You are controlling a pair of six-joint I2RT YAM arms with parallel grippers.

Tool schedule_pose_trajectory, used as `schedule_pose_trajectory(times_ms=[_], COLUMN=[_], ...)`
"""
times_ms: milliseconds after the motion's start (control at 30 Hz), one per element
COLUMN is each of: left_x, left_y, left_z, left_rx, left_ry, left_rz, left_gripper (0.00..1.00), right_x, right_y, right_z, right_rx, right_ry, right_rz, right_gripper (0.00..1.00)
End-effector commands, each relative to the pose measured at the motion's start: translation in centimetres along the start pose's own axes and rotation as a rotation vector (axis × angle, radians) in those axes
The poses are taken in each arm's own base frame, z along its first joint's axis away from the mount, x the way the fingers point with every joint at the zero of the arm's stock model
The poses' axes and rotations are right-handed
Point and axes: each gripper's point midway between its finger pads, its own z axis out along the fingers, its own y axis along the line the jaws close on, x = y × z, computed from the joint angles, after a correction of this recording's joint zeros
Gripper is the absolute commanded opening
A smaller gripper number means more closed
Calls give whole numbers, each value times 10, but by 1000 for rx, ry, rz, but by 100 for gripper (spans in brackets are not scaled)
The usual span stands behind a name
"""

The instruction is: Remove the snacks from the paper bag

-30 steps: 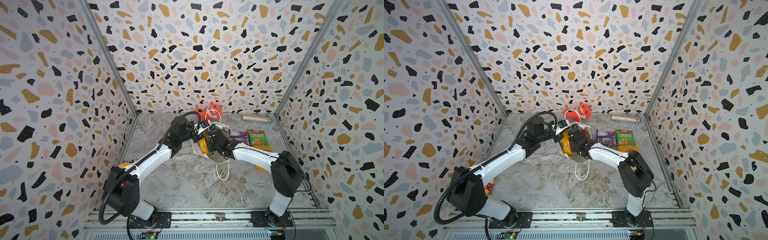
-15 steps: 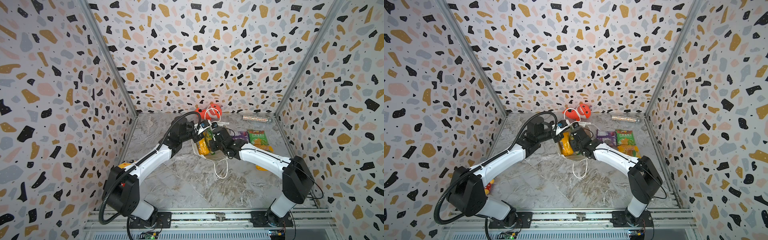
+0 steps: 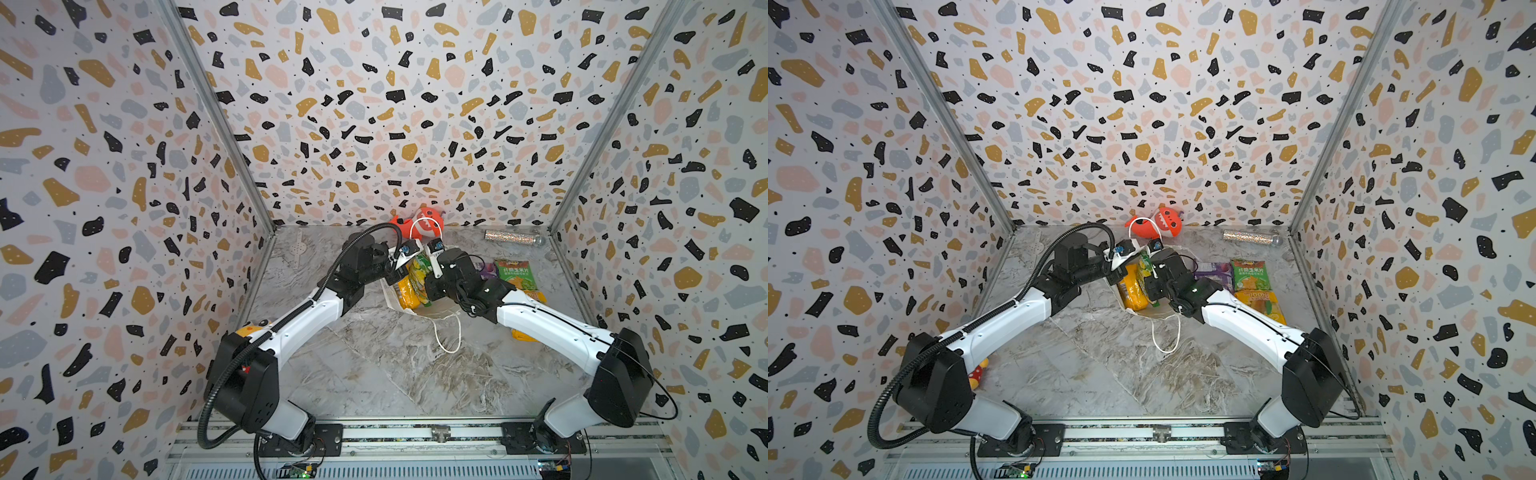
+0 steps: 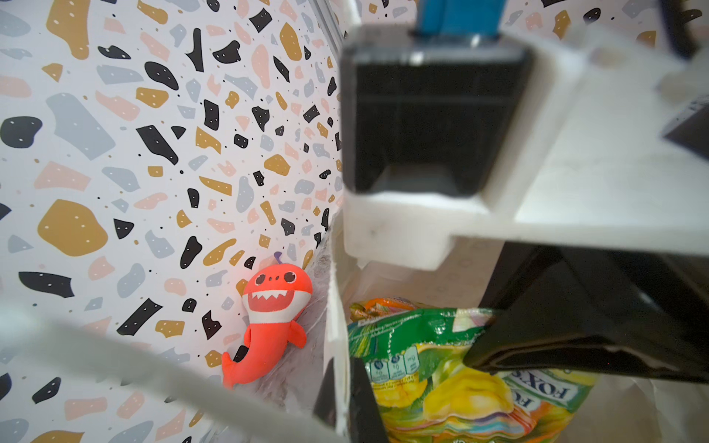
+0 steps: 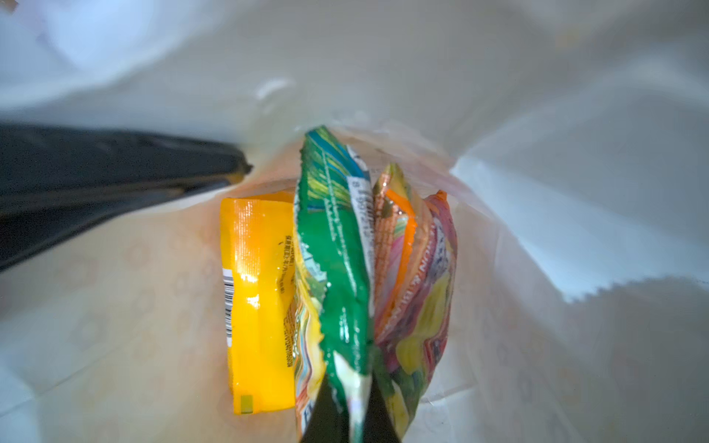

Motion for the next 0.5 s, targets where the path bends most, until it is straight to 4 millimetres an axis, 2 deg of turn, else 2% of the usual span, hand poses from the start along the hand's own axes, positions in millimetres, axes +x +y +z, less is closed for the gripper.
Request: schedule_pose_trajectory(times_ms=[0,100,467], left_x=[-20,-20,-22], left_y=[2,2,3], left_z=[-3,-3,-3], left_rx=[-11,-8,-9], left_ry=[-69,-69,-73], left_rz=[32,31,27], left_gripper=[0,0,0], right_x=[-51,-50,-26], right_y=[7,7,9], right_z=[-36,-36,-3], right_rx=[-50,-53,-53], right_ry=[-175,-173,-89], right_rz=[31,34,19], right_gripper=[2,5,7])
